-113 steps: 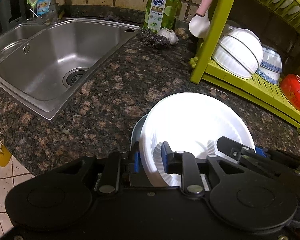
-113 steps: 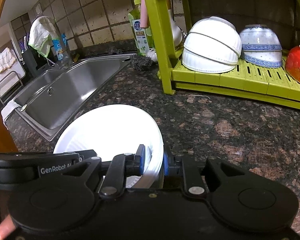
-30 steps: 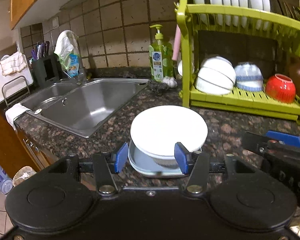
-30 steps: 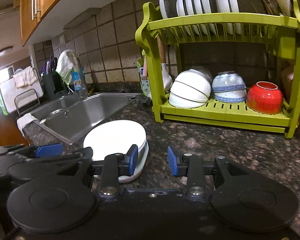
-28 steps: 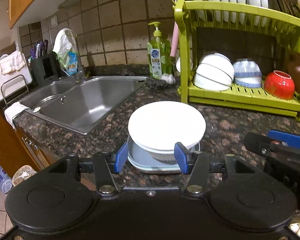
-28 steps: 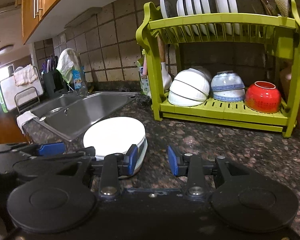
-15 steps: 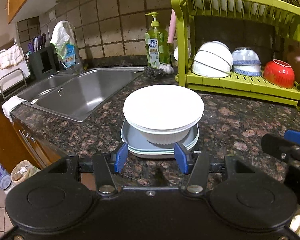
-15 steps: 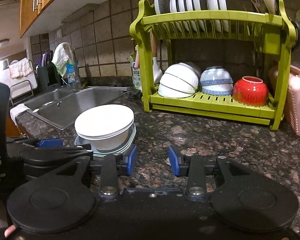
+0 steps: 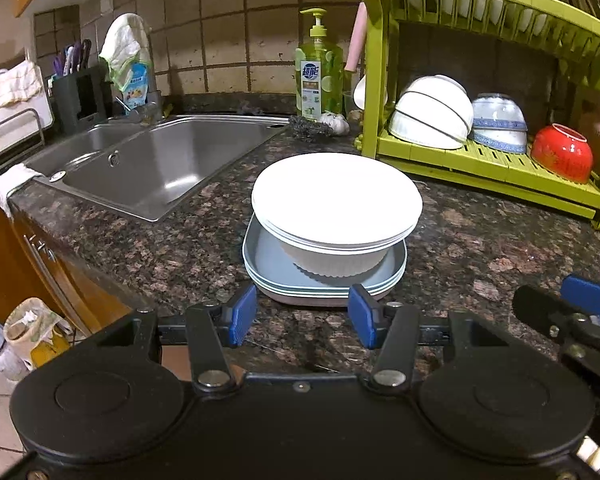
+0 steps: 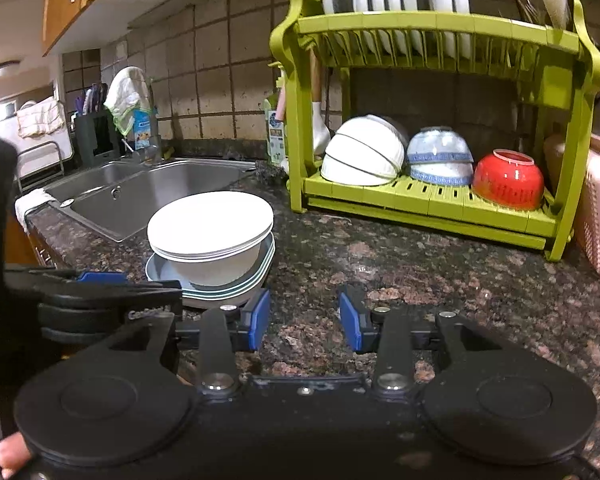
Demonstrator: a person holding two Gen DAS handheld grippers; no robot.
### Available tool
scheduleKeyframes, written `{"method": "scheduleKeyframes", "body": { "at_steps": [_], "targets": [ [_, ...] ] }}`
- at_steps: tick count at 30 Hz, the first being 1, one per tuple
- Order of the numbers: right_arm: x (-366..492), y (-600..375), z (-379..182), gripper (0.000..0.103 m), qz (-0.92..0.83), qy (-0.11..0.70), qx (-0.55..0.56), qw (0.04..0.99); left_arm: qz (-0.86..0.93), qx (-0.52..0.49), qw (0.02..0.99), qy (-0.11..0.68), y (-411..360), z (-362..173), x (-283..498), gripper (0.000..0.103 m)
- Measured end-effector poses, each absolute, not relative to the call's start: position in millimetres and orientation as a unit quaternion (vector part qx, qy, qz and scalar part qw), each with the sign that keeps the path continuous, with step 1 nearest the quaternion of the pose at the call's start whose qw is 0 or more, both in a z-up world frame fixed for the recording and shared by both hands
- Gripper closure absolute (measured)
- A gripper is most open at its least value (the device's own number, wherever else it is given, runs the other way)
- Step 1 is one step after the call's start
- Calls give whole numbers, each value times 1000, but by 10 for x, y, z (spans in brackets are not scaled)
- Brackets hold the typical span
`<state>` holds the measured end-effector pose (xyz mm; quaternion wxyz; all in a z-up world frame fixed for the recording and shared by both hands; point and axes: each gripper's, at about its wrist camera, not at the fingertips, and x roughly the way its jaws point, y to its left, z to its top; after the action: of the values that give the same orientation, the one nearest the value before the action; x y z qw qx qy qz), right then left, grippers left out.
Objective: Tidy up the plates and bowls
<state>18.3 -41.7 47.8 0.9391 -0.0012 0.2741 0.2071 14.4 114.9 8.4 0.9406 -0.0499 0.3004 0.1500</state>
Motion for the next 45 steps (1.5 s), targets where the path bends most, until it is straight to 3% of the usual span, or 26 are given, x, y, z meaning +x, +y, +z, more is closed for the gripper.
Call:
{"method": "scheduleKeyframes", "body": {
  "at_steps": [45],
  "targets": [
    [214,-340,398,62,199,297,7,934,139,-62,936,317,1185,77,129,45]
  ]
}}
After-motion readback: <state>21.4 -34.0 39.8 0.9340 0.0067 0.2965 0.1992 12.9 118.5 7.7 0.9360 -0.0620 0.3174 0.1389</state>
